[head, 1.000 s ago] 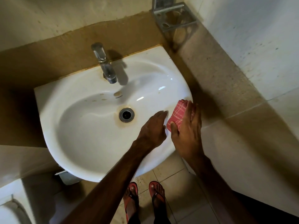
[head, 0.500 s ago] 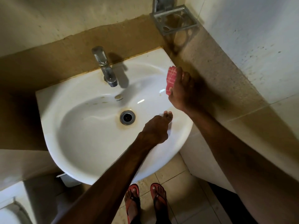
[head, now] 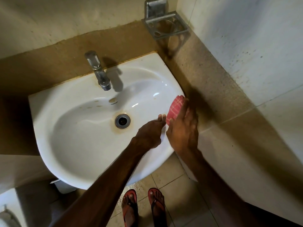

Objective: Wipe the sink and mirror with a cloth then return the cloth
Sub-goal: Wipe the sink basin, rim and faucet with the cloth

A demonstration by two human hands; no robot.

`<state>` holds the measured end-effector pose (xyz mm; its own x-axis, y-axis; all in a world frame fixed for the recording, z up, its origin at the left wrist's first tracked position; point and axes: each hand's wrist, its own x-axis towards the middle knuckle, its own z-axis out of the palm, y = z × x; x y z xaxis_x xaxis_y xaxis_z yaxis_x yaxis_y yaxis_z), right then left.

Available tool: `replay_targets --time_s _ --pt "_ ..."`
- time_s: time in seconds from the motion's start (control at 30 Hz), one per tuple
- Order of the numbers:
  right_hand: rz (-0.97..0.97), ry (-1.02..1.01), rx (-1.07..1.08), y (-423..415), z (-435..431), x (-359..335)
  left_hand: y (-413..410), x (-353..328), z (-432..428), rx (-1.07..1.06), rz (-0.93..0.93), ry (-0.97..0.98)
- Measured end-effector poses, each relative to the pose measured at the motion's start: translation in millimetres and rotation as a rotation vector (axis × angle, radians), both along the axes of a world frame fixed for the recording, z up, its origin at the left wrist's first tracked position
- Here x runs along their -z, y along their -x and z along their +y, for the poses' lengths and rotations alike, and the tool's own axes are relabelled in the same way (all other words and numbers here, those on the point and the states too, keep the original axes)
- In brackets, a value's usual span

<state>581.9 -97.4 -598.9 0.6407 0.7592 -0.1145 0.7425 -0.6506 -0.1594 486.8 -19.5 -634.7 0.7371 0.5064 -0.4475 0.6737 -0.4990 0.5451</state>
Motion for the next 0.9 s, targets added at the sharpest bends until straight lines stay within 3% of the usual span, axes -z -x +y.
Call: replay_targets --time_s 0.23,0.4,0.47,0.67,0.8,0.9 --pt "-0.05 0.058 0.088 40 -20 7 2 -4 10 0.086 0.055 0.04" --pt "-0.204 0.101 -0.077 3 14 17 13 -6 16 -0.004 -0.024 0.151" --pt "-0.324 0.06 -0.129 -15 37 21 19 -7 19 -0.067 -0.063 0.173" --pt "-0.334 -0.081 -0.332 -48 111 36 56 13 20 -0.203 -0.126 0.133" --pt "-0.393 -0.274 -0.44 -25 121 51 79 19 13 -0.24 -0.131 0.154" --pt "-0.333 -0.275 -0.506 7 122 82 83 18 12 -0.253 -0.122 0.124"
